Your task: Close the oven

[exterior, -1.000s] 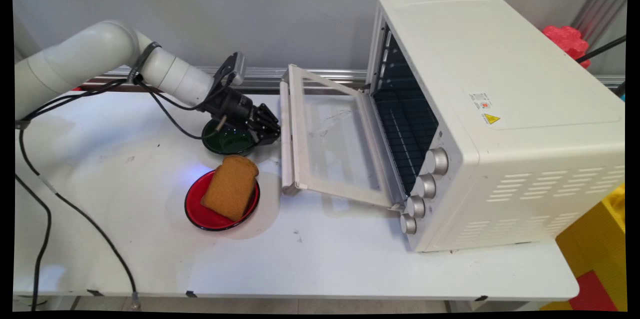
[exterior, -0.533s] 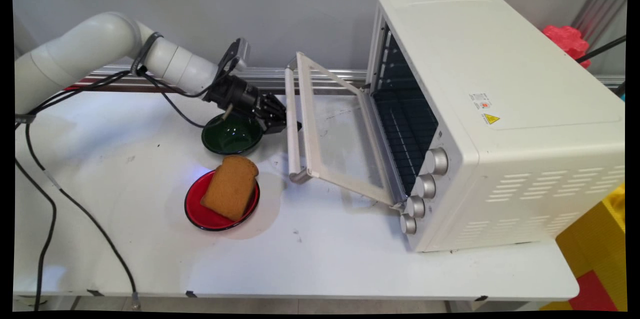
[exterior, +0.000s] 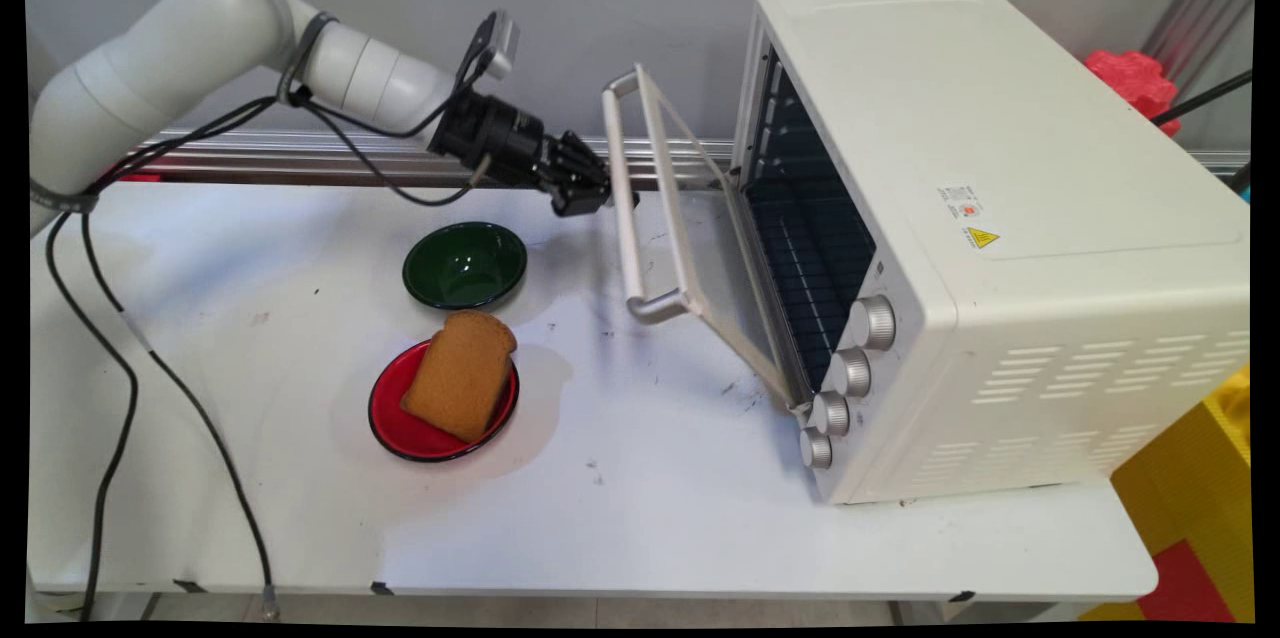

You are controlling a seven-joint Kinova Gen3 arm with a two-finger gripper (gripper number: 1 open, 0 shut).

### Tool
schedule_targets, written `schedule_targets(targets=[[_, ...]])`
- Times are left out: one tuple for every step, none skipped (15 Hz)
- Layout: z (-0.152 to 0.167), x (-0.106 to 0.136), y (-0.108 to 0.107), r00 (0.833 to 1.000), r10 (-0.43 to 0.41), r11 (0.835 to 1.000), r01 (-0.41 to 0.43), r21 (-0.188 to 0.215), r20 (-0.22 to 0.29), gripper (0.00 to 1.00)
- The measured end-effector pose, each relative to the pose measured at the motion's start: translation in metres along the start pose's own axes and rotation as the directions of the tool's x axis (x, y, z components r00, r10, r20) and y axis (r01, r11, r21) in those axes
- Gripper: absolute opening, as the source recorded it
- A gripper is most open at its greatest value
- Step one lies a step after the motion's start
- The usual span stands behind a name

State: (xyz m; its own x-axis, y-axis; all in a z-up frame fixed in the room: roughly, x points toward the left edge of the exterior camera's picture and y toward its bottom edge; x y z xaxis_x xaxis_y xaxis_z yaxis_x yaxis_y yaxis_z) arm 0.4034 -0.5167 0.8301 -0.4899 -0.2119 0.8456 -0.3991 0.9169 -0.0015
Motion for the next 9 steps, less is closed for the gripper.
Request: schedule_targets(targets=[[0.000,0.007,-0.001,1.000,0.002,1.000,-0.002,0.000,-0.010,0.00],[-0.001,0.012,-0.001,1.000,0.003,1.000,-0.003,-0.001,-0.018,0.00],[-0.001,0.016,0.000,1.000,0.004,1.000,-0.004,-0.002,-0.023,0.00],[-0.002,0.021,0.000,1.000,0.005,1.000,-0.005,-0.002,-0.030,0.00],[-0.002,0.026,0.000,0.999,0.005,1.000,-0.005,-0.003,-0.035,0.00],[-0.003,0.029,0.001,0.999,0.005,1.000,-0.005,-0.003,-0.039,0.00],[-0.004,0.034,0.002,0.999,0.004,1.000,-0.004,-0.003,-0.044,0.00],[-0.005,0.036,0.002,0.999,0.004,1.000,-0.004,-0.004,-0.047,0.00],[-0.006,0.040,0.004,0.999,0.003,1.000,-0.003,-0.004,-0.051,0.00]])
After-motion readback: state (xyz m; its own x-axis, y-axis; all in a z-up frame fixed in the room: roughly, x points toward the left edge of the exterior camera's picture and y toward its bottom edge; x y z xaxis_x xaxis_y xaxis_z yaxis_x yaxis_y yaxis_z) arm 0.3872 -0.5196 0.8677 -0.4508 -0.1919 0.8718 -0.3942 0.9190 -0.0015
